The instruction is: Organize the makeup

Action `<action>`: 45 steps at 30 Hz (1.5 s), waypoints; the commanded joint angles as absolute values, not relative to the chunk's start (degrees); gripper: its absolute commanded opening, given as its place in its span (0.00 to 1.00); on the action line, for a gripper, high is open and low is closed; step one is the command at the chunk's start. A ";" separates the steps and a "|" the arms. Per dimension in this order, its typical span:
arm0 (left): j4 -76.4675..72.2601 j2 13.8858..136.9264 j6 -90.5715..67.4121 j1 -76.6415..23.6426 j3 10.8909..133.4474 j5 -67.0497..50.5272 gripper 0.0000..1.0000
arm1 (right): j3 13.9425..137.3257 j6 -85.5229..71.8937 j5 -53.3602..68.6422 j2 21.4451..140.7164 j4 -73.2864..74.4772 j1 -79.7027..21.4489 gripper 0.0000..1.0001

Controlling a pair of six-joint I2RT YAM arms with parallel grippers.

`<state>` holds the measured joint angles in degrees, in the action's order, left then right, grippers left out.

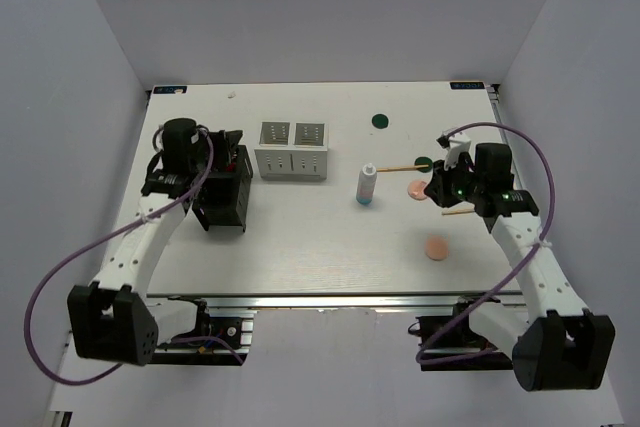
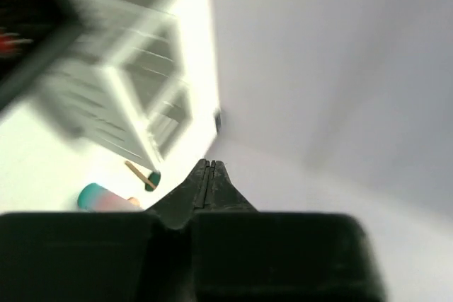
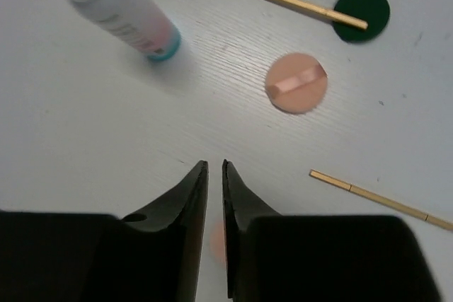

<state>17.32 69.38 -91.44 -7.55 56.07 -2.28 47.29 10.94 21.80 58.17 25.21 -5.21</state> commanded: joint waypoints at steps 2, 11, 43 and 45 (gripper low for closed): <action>-6.22 60.65 -72.97 -7.64 50.29 -11.94 0.26 | 50.36 10.63 17.58 65.28 26.63 -1.85 0.31; 2.55 55.29 -44.39 -25.12 48.87 -9.77 0.77 | 54.75 4.51 15.74 81.27 23.82 1.14 0.55; 16.43 34.02 -42.71 -33.05 44.21 8.09 0.83 | 61.08 -7.91 11.07 105.03 19.60 -2.29 0.05; 16.70 33.58 -42.89 -33.05 44.03 8.00 0.83 | 61.96 -6.51 12.04 102.93 20.39 -2.20 0.00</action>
<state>15.07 34.37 -43.11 -32.77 42.17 7.07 62.54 -7.33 10.61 103.96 18.00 -2.22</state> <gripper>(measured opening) 0.826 0.022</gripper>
